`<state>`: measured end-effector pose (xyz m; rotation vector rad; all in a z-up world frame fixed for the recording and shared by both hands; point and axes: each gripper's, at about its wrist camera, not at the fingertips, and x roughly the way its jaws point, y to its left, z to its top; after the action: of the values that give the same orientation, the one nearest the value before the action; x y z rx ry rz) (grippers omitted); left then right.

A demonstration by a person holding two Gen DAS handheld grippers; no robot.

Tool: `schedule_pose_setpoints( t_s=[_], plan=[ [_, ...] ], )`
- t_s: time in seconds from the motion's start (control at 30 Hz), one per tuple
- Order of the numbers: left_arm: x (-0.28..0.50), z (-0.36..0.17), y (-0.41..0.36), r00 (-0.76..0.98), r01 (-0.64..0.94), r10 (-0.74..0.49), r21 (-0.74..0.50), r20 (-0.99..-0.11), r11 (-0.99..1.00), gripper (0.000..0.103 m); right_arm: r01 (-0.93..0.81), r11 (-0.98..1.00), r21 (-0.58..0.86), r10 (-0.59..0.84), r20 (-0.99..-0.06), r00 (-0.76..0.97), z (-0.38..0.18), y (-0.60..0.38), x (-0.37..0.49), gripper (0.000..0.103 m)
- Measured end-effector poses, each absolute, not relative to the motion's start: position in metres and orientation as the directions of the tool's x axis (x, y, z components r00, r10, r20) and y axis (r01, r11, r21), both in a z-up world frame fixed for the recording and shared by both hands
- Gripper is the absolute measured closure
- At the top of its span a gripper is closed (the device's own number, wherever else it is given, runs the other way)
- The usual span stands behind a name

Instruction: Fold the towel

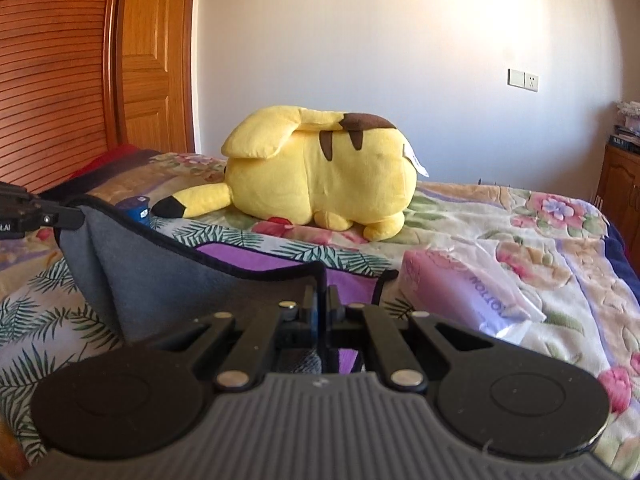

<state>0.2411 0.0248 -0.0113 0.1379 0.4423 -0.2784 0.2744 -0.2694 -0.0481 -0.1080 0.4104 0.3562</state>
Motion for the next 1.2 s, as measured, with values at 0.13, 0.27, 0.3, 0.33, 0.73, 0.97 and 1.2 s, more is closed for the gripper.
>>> schedule_pose_setpoints(
  t_s=[0.13, 0.27, 0.3, 0.33, 0.73, 0.97, 1.2],
  plan=[
    [0.248, -0.01, 0.026, 0.87, 0.292, -0.238, 0.063, -0.432, 0.954, 0.103, -0.362, 0.931, -0.047, 0.315, -0.399, 0.861, -0.049, -0.269, 0.281, 0.099],
    [0.255, -0.009, 0.024, 0.878, 0.292, -0.233, 0.08, -0.419, 0.953, 0.103, -0.361, 0.931, -0.053, 0.313, -0.396, 0.863, -0.049, -0.269, 0.289, 0.099],
    [0.257, -0.009, 0.024, 0.88, 0.29, -0.232, 0.083, -0.415, 0.953, 0.103, -0.363, 0.93, -0.055, 0.314, -0.395, 0.864, -0.049, -0.269, 0.29, 0.099],
    [0.259, -0.009, 0.024, 0.881, 0.287, -0.229, 0.083, -0.413, 0.954, 0.103, -0.365, 0.929, -0.057, 0.315, -0.393, 0.864, -0.049, -0.268, 0.292, 0.099],
    [0.287, -0.015, 0.022, 0.896, 0.263, -0.193, 0.127, -0.4, 0.956, 0.103, -0.363, 0.928, -0.085, 0.306, -0.381, 0.872, -0.056, -0.269, 0.31, 0.099],
    [0.295, -0.015, 0.018, 0.9, 0.269, -0.181, 0.178, -0.397, 0.947, 0.103, -0.367, 0.925, -0.103, 0.309, -0.359, 0.88, -0.052, -0.265, 0.319, 0.099],
    [0.309, -0.013, 0.02, 0.906, 0.248, -0.162, 0.182, -0.39, 0.952, 0.103, -0.353, 0.927, -0.129, 0.294, -0.336, 0.895, -0.049, -0.262, 0.33, 0.099]
  ],
)
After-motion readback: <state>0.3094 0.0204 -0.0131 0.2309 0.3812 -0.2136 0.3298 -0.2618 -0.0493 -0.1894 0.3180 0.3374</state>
